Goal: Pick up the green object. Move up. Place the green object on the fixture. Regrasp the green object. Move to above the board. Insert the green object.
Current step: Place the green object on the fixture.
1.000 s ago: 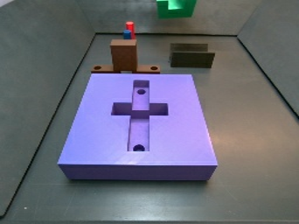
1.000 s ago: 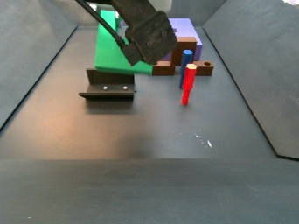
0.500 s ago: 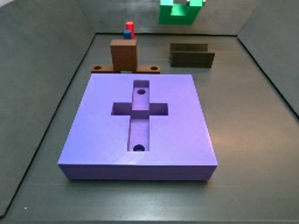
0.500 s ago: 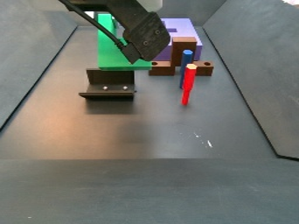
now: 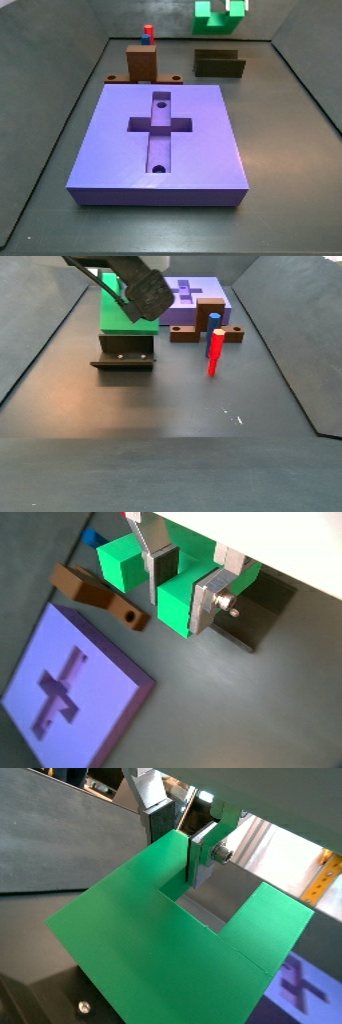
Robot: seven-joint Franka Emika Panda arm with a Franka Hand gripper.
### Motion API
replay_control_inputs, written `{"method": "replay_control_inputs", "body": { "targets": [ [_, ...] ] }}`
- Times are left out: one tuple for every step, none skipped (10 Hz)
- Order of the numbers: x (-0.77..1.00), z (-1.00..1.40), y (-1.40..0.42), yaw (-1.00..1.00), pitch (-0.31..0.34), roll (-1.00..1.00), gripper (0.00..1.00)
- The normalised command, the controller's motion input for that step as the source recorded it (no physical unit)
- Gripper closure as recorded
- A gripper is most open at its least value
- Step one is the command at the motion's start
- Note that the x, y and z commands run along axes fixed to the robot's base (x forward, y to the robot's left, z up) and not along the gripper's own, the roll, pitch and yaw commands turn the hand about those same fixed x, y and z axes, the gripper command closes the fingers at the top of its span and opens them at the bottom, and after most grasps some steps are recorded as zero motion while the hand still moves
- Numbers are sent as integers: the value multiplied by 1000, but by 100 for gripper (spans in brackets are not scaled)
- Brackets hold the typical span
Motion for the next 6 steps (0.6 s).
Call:
{"method": "replay_control_inputs", "body": {
  "targets": [
    [751, -377, -77, -31, -157, 109, 100],
    [486, -303, -57, 0, -54, 49, 100],
    [429, -271, -26, 0, 0, 20, 100],
    [231, -389, -49, 0, 6, 103, 100],
    [0, -463, 0, 0, 34, 86, 100],
    [89, -440, 0, 0, 103, 60, 100]
  ]
}}
